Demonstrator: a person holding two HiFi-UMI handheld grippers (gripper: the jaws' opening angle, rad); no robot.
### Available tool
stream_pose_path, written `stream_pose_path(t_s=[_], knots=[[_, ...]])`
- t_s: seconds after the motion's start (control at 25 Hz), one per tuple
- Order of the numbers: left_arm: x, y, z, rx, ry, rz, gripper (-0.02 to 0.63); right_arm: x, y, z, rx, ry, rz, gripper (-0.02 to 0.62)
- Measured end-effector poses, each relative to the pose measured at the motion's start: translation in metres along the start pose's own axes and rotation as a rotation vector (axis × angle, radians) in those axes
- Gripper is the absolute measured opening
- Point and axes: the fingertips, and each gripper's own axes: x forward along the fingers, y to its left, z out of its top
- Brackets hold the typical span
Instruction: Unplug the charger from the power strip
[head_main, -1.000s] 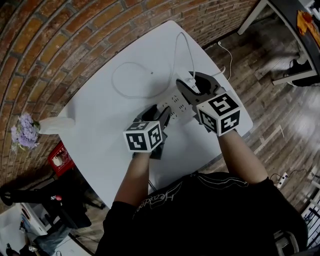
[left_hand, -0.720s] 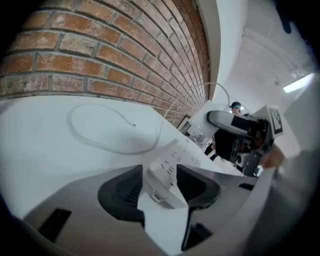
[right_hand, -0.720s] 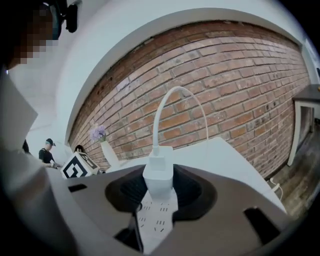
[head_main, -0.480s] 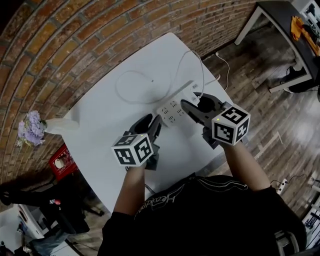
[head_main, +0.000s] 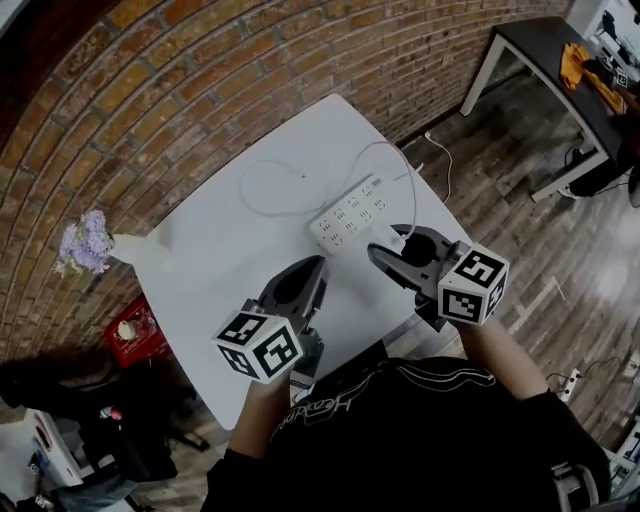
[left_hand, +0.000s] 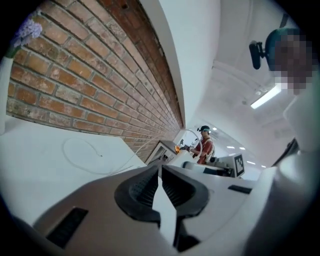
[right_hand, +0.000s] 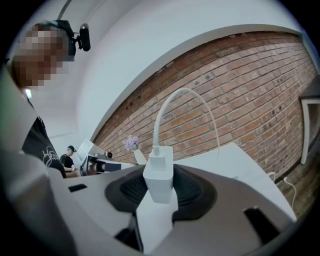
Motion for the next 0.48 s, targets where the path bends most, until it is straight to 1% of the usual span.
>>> stream_pose_path(t_s=[0.16,0.32,0.48], knots=[[-0.021,-0.035,0.008,0.046,-0.056,-0.035,0.012,-0.025,0.027,0.001,0.044,-0.047,0.049,0.118],[-0.033,-0.067,0.006,0.093,-0.076,-0.061,0.009,-0.046,0.046,-0.007,0.052,-0.046,0.063,0.118],[-0.050,-0.096,-0.004,0.127,-0.100,-0.068,0.009,-0.072,0.069,-0.012,0.073,-0.079,0.087,0.118]])
